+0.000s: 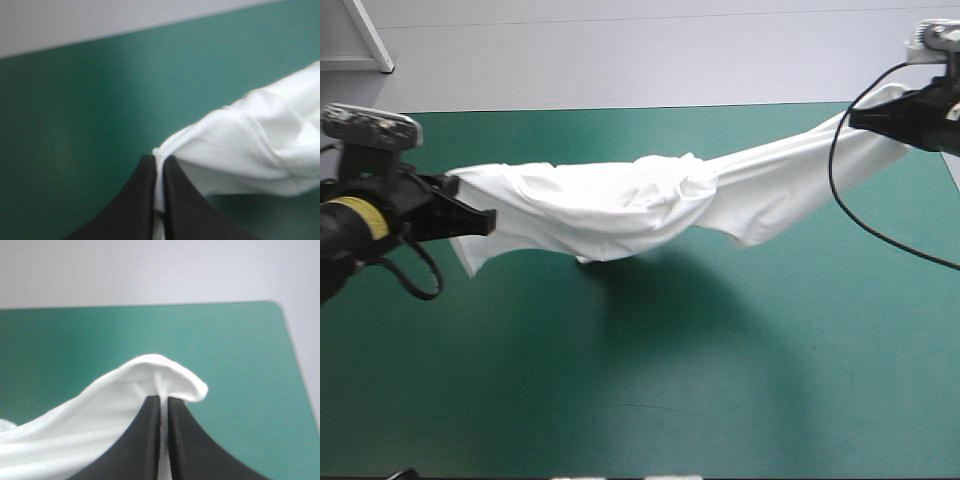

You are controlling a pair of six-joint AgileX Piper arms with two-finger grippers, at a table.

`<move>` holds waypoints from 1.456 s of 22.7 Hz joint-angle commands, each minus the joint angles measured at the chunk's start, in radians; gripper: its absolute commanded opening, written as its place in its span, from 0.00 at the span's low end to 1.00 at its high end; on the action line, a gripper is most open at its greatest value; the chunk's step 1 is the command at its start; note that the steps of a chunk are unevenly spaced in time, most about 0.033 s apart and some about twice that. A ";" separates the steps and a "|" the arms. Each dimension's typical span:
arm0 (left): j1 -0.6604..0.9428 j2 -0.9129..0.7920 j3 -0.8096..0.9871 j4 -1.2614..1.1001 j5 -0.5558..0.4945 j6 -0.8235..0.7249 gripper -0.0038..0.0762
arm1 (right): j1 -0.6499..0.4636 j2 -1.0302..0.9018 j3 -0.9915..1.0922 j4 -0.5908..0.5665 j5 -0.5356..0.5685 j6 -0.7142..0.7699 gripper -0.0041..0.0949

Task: Fold the cloth

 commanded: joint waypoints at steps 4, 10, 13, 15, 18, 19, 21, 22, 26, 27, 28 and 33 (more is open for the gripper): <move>-0.005 -0.058 -0.214 0.272 0.033 0.020 0.04 | -0.004 -0.167 -0.099 -0.306 -0.026 0.090 0.02; -0.005 -0.085 -0.294 0.451 0.033 0.049 0.04 | -0.004 -0.247 -0.120 -0.460 -0.003 0.116 0.02; -0.005 -0.101 -0.306 0.477 0.033 0.076 0.04 | -0.004 -0.268 -0.120 -0.484 -0.001 0.119 0.02; -0.005 -0.103 -0.306 0.448 0.033 0.087 0.04 | -0.004 -0.273 -0.120 -0.480 0.002 0.119 0.02; -0.005 -0.096 -0.290 0.407 0.033 0.101 0.04 | -0.004 -0.268 -0.120 -0.400 -0.012 0.119 0.02; -0.005 -0.092 -0.279 0.407 0.033 0.103 0.04 | -0.004 -0.266 -0.120 -0.379 -0.023 0.119 0.02; -0.005 -0.061 -0.223 0.403 0.033 0.106 0.04 | -0.004 -0.244 -0.118 -0.261 -0.045 0.087 0.02; -0.005 -0.027 -0.171 0.368 0.025 0.124 0.04 | -0.004 -0.220 -0.118 -0.151 -0.047 0.038 0.02; 0.007 0.108 -0.039 0.324 -0.098 0.071 0.04 | -0.004 -0.081 -0.116 0.024 -0.048 -0.024 0.02; 0.041 0.142 -0.024 0.291 -0.146 0.063 0.04 | -0.004 -0.038 -0.116 0.014 -0.061 -0.024 0.02; 0.119 0.190 -0.016 0.173 -0.228 0.080 0.04 | -0.004 0.024 -0.116 0.005 -0.094 -0.024 0.02; 0.456 0.407 -0.016 -0.250 -0.506 0.244 0.04 | -0.004 0.211 -0.116 -0.056 -0.233 -0.028 0.02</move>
